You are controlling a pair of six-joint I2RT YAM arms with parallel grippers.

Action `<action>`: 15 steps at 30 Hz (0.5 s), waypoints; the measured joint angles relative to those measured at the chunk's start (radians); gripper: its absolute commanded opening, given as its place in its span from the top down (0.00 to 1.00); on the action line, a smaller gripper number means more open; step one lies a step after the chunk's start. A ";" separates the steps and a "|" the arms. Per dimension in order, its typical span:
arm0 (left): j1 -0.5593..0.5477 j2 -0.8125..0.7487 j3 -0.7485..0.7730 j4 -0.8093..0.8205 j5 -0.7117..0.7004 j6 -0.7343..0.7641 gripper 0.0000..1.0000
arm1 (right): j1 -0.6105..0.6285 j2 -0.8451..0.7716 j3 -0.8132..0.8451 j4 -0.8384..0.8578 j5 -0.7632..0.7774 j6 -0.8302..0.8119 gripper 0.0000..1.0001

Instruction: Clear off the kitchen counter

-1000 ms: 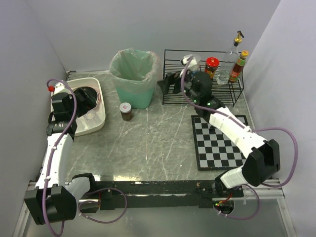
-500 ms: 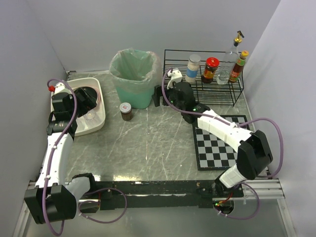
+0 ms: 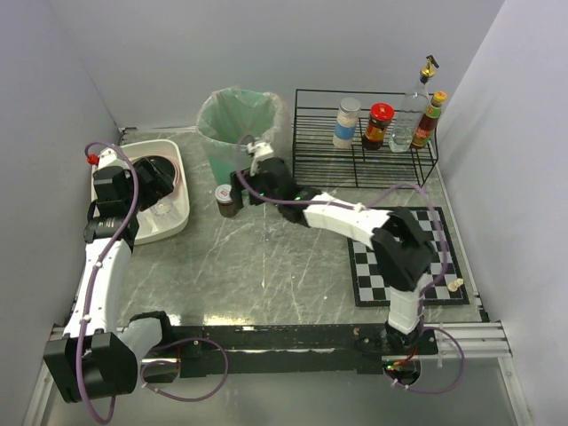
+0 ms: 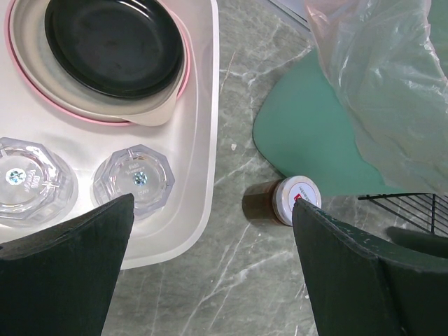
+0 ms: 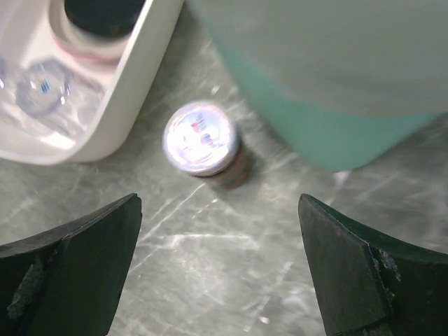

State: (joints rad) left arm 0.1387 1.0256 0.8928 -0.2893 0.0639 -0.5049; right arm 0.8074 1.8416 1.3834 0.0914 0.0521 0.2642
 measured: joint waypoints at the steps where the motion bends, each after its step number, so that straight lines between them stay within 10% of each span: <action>1: 0.000 0.000 0.000 0.000 0.000 0.000 0.01 | 0.020 0.030 0.017 -0.005 0.017 0.000 0.00; 15: 0.000 0.000 0.000 0.000 0.003 0.000 0.01 | 0.089 0.260 0.293 -0.079 0.162 0.047 0.00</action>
State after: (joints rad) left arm 0.1387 1.0256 0.8928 -0.2893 0.0673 -0.5049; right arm 0.8959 2.1017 1.6760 0.0124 0.2138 0.3107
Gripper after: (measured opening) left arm 0.994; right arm 0.996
